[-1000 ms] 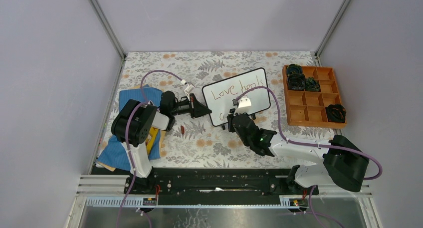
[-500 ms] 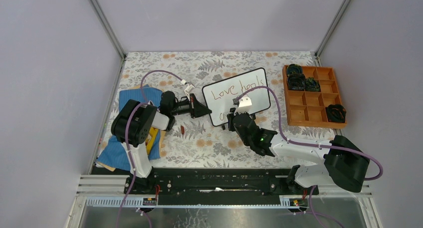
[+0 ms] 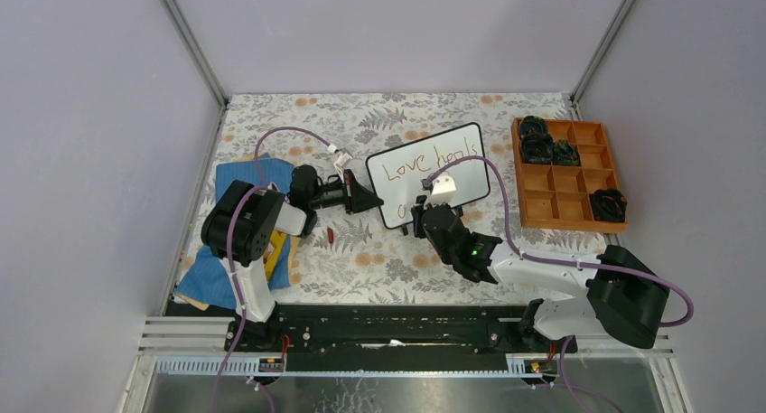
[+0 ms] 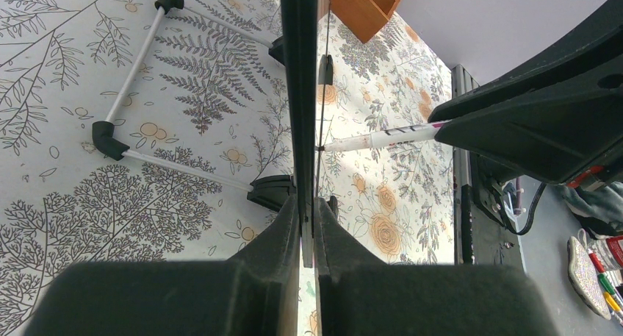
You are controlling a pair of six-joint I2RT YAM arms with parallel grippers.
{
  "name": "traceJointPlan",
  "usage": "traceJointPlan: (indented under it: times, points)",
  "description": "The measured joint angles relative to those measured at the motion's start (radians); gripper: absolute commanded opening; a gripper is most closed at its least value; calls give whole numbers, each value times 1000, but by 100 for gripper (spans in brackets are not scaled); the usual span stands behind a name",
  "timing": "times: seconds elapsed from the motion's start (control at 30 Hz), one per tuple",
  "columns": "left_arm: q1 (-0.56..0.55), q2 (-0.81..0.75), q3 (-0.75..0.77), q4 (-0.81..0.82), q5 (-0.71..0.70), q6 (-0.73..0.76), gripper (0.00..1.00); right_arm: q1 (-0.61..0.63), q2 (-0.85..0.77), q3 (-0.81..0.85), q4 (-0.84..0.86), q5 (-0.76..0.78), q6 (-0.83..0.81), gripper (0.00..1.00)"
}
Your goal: Write a sentence on the whiteboard
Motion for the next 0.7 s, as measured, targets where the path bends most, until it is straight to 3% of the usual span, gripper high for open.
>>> traceJointPlan:
  times: [0.7]
  points:
    - [-6, -6, 2, -15, -8, 8, 0, 0, -24, -19, -53, -8, 21, 0]
